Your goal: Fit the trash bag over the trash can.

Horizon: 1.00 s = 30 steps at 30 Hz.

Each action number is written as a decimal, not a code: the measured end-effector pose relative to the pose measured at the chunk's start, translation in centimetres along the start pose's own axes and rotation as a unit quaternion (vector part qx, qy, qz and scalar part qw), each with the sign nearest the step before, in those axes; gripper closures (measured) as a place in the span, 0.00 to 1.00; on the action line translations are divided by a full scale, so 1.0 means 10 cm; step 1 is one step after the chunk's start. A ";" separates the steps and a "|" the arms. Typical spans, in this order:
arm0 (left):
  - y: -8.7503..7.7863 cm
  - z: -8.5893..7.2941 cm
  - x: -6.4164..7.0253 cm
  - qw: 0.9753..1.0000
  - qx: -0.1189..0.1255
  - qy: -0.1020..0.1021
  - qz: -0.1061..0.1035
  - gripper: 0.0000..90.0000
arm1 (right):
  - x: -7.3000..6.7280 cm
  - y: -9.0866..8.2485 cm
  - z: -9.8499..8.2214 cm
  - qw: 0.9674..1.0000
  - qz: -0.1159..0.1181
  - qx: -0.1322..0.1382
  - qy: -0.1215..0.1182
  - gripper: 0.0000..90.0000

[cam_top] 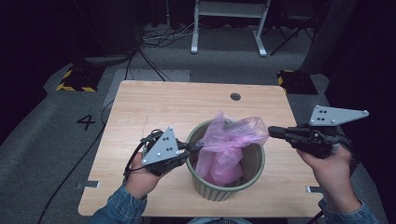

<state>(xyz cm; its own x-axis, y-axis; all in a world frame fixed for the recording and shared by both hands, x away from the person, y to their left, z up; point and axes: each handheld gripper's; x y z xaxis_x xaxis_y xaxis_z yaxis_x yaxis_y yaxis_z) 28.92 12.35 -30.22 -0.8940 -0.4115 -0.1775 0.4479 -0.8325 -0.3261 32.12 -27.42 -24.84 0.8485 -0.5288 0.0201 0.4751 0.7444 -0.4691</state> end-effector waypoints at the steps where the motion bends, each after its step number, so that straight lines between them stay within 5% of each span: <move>1: -0.04 -0.03 -0.02 1.000 -0.001 -0.002 0.003 1.00 | 0.01 -0.03 -0.01 1.000 -0.002 0.001 0.002 1.00; 12: -0.37 -0.44 -0.14 0.999 -0.001 -0.050 0.018 1.00 | 0.18 -0.20 -0.23 0.999 -0.031 -0.004 0.030 1.00; 24: -0.67 -0.57 -0.25 0.997 0.017 -0.069 0.017 1.00 | 0.41 -0.36 -0.48 0.996 -0.060 -0.018 0.067 1.00; 30: -0.76 -0.69 -0.29 0.996 -0.006 -0.083 0.012 1.00 | 0.47 -0.38 -0.60 0.994 -0.064 -0.039 0.079 1.00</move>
<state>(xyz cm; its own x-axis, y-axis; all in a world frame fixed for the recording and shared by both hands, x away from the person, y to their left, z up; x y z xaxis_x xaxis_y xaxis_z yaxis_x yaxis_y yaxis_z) 28.18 22.43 -33.58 -0.8723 -0.4881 -0.0306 0.4691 -0.8173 -0.3345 32.93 -35.20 -28.31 0.7320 -0.6793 -0.0521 0.5522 0.6365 -0.5385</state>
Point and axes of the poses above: each handheld gripper's, and its own axes: y roughly forward along the jaws, z roughly out of its top, x roughly to its right
